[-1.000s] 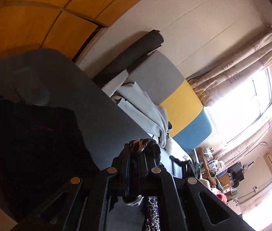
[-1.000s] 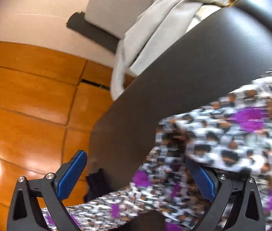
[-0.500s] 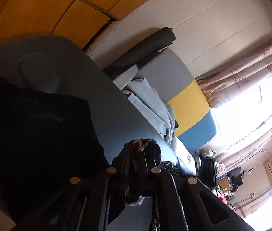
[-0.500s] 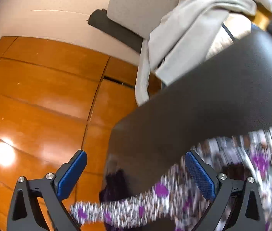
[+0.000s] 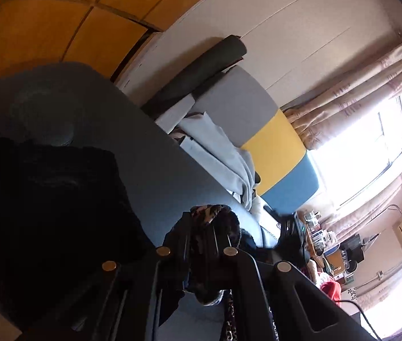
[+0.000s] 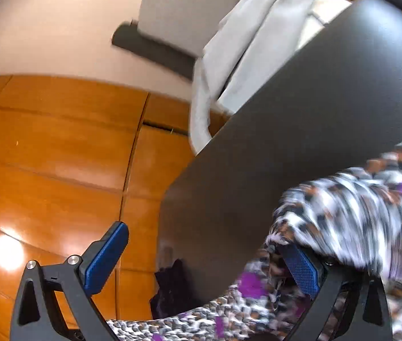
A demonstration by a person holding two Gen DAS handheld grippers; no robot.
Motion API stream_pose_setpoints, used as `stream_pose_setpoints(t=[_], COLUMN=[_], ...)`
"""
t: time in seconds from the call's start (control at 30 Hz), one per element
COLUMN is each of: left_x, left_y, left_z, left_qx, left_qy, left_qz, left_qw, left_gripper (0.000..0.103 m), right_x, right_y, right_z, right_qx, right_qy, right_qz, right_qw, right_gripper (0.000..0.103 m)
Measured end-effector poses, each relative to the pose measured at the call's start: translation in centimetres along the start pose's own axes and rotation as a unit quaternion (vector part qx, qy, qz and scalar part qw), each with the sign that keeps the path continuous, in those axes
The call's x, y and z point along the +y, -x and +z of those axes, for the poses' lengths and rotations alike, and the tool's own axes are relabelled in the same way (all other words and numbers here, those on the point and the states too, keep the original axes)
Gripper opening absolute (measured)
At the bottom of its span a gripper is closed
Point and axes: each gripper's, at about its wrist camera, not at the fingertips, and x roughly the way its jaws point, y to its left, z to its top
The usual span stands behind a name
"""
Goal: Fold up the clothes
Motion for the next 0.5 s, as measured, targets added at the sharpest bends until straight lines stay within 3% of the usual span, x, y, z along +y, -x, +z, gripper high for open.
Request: stream_pose_setpoints(t=[0.13,0.2,0.33,0.5], left_x=[1.2,1.9,3.1,4.9], left_y=[-0.3,-0.6,-1.6,-3.1], left_z=[0.2,0.4,0.8,1.5], left_qx=[0.002,0.007,0.029,0.040], left_qy=[0.025,0.031,0.047,0.081], left_qz=[0.000,0.021,0.031,0.060], left_qw=[0.9997,0.9993,0.9980,0.9941], left_gripper=[0.004,0.004,0.004,0.004], right_x=[-0.8,-2.0,-3.3,-0.3], right_y=[-0.5,-0.4,-1.0,-0.9], right_z=[2.7,4.4,5.1,2.2], right_qx=[-0.027,-0.040,0.003,0.063], right_qy=[-0.027,-0.049,-0.072,0.015], right_qz=[0.009,0.008,0.012,0.001], right_qw=[0.999,0.998,0.997,0.998], right_gripper=[0.103,0.103,0.103,0.103])
